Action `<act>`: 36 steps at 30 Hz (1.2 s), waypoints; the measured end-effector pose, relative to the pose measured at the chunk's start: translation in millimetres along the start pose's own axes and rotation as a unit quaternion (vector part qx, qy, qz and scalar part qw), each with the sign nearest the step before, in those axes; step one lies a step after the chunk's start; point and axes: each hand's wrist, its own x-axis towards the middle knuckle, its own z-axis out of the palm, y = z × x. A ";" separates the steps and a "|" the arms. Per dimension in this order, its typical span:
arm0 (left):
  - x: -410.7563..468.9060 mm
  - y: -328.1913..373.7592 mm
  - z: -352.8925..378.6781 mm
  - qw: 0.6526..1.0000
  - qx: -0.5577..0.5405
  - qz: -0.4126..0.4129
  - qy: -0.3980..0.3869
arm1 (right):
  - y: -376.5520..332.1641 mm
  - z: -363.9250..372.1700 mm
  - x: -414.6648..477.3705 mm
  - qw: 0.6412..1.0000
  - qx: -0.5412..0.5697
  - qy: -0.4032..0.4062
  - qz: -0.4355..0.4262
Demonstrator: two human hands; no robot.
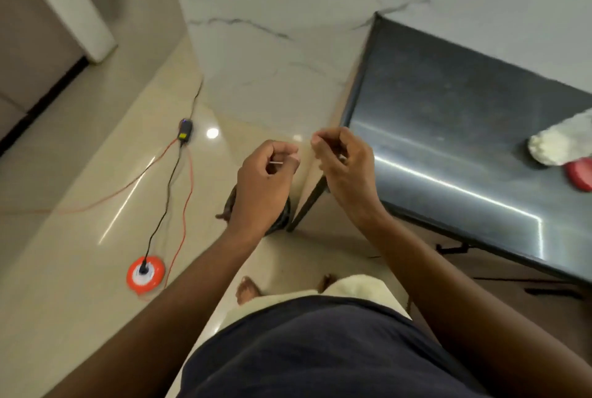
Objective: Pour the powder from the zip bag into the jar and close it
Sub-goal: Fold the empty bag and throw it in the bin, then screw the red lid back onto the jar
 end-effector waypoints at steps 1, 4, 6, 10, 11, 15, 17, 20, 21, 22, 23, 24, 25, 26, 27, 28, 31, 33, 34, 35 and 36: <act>1.6 7.3 15.5 1.000 0.000 0.010 -0.017 | 1.1 -21.6 -1.2 1.000 -0.008 0.023 0.001; 4.3 25.0 65.7 0.998 -0.006 0.040 -0.055 | 11.5 -85.2 -8.1 0.996 -0.021 0.090 0.008; 4.6 35.4 107.5 0.994 -0.002 0.074 -0.081 | 24.2 -131.3 -11.7 0.990 -0.029 0.140 0.011; -0.3 48.7 192.3 0.985 0.007 0.110 -0.135 | 59.4 -214.1 -17.0 0.975 -0.013 0.218 0.046; -2.0 51.6 215.6 0.983 0.008 0.111 -0.147 | 69.5 -234.9 -16.8 0.971 -0.006 0.232 0.053; -17.7 58.5 309.6 0.978 0.007 0.090 -0.190 | 112.0 -321.0 -15.7 0.961 -0.006 0.267 0.064; -25.0 62.7 355.0 0.976 -0.001 0.066 -0.210 | 134.7 -363.4 -13.4 0.957 -0.005 0.283 0.064; -28.0 76.1 426.2 0.976 -0.012 0.040 -0.215 | 166.4 -426.9 -6.0 0.954 0.004 0.295 0.059; -26.9 81.6 448.4 0.977 -0.014 0.040 -0.209 | 175.8 -445.8 -1.1 0.954 0.000 0.293 0.056; -24.6 85.6 466.5 0.978 -0.014 0.040 -0.203 | 184.7 -460.8 4.4 0.955 -0.010 0.290 0.056; -21.9 88.6 486.2 0.979 -0.012 0.038 -0.200 | 195.1 -477.1 11.2 0.955 -0.026 0.288 0.059; -18.7 90.4 504.4 0.979 -0.005 0.036 -0.198 | 204.6 -491.8 18.7 0.955 -0.049 0.285 0.065; -15.1 90.2 520.7 0.980 0.005 0.035 -0.196 | 213.9 -503.9 26.9 0.955 -0.076 0.279 0.070; -11.5 88.9 534.9 0.981 0.016 0.034 -0.192 | 222.8 -514.3 35.3 0.955 -0.109 0.267 0.075; -7.6 86.8 546.6 0.981 0.027 0.036 -0.187 | 231.2 -522.8 44.5 0.956 -0.146 0.243 0.077; -3.6 83.4 558.1 0.983 0.036 0.038 -0.178 | 240.7 -530.8 54.5 0.957 -0.186 0.204 0.084; 9.5 74.5 581.6 0.984 0.058 0.053 -0.162 | 261.1 -545.8 80.2 0.932 -0.323 0.023 0.162; 17.5 70.4 590.7 0.980 0.063 0.067 -0.174 | 271.3 -549.1 90.3 0.894 -0.397 -0.064 0.197; 20.5 68.9 594.4 0.979 0.061 0.073 -0.179 | 275.8 -549.3 93.0 0.882 -0.417 -0.089 0.203; 23.5 68.8 598.2 0.979 0.057 0.079 -0.179 | 279.5 -548.9 95.4 0.873 -0.431 -0.103 0.203; 26.1 69.4 601.8 0.979 0.056 0.085 -0.176 | 282.0 -549.1 97.5 0.867 -0.443 -0.111 0.200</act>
